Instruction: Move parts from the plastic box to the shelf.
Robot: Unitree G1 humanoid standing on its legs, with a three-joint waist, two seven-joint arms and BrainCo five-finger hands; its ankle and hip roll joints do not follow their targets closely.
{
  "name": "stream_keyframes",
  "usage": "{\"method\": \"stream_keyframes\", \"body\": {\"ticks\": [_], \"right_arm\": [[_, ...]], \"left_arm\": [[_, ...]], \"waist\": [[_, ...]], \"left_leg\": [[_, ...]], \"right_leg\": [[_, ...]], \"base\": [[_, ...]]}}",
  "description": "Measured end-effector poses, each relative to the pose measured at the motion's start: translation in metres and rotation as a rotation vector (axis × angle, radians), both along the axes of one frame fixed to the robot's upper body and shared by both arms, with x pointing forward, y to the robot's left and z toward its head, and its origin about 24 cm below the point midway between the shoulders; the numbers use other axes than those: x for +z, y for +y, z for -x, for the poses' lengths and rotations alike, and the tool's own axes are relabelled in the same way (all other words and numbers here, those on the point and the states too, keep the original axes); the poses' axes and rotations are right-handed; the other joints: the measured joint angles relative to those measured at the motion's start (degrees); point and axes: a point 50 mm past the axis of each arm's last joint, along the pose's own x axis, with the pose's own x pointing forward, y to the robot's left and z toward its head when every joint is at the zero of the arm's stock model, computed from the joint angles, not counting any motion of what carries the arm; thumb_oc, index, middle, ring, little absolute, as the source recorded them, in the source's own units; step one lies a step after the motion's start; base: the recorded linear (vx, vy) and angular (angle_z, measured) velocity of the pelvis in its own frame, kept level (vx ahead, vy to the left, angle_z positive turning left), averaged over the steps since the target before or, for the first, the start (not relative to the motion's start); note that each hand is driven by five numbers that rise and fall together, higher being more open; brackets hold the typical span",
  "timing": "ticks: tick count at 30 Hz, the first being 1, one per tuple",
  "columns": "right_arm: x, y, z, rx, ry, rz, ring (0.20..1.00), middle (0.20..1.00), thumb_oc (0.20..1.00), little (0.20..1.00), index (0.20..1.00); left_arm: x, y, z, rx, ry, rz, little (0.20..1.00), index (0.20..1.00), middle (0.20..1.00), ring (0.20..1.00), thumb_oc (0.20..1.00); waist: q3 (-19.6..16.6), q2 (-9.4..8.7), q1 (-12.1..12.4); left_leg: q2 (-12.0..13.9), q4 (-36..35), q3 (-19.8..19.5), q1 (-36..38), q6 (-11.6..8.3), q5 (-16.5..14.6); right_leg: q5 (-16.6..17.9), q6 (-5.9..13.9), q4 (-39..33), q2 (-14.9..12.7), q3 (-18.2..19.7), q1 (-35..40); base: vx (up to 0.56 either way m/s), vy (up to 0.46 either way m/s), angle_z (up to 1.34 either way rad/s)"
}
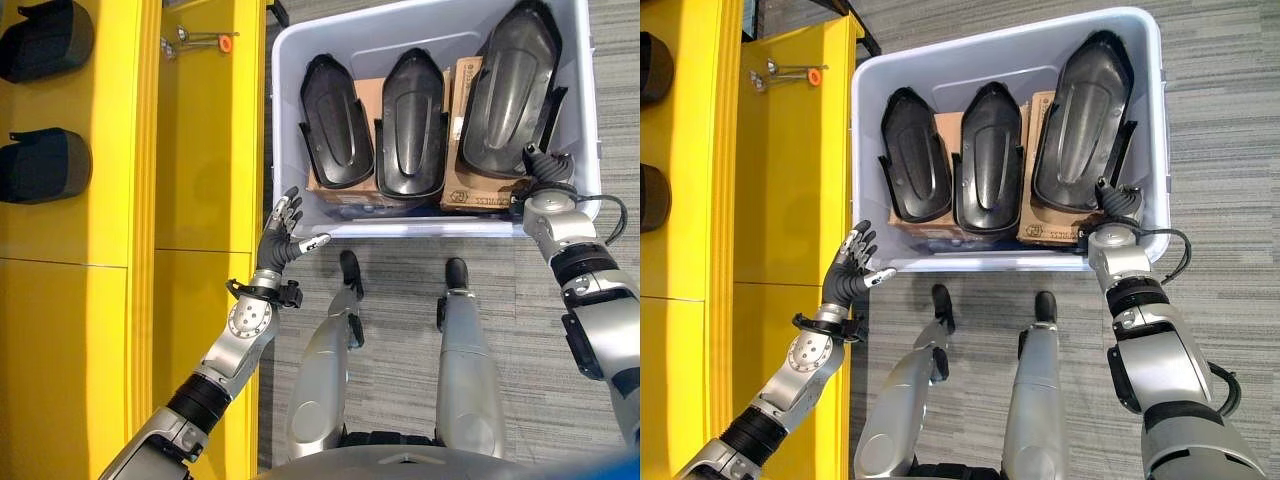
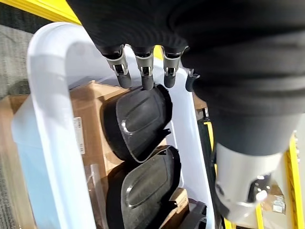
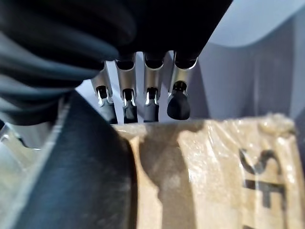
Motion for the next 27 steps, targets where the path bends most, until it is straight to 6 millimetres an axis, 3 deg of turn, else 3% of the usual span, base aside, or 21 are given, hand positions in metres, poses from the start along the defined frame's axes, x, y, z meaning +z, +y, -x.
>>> {"method": "stream_keyframes", "body": {"ticks": [7,15,19,27], "right_arm": [[-0.008,-0.002,0.005,-0.032,0.01,0.09,0.2,0.2,0.2,0.2,0.2],[0.005,-0.003,0.014,-0.137,-0.141,0.307,0.2,0.2,0.2,0.2,0.2],[0.002,0.003,0.02,-0.14,-0.189,0.352,0.2,0.2,0.2,0.2,0.2],[-0.002,-0.011,0.03,-0.243,-0.21,0.361,0.2,0.2,0.2,0.2,0.2]], "left_arm": [[0.0,0.0,0.0,-0.001,0.002,-0.001,1.0,1.0,1.0,1.0,1.0],[-0.006,-0.001,0.003,0.002,0.022,0.0,1.0,1.0,1.0,1.0,1.0],[-0.009,-0.001,0.005,0.004,0.028,0.007,1.0,1.0,1.0,1.0,1.0],[-0.012,-0.004,0.007,0.0,0.035,0.022,1.0,1.0,1.0,1.0,1.0]], "waist": [[0.0,-0.01,-0.1],[0.1,-0.16,-2.1],[0.1,-0.12,-3.0],[-0.5,0.61,-3.1]], "left_leg": [[0.1,-0.6,-0.1,2.9,0.63,0.0],[0.0,-3.5,0.5,10.3,0.85,-0.5],[0.5,-5.9,1.0,14.3,1.09,-0.2],[1.5,-8.7,0.6,19.6,1.38,-0.1]], "right_leg": [[0.2,0.21,-1.8,0.0,-0.5,3.6],[1.3,1.07,-7.2,-0.1,-0.5,12.0],[2.8,1.28,-10.8,0.3,-0.8,16.2],[5.1,1.75,-18.6,0.8,-2.7,24.5]], "base": [[0.0,0.0,0.0],[0.0,0.04,-0.04],[0.03,0.012,-0.07],[0.05,-0.044,0.03]]}}
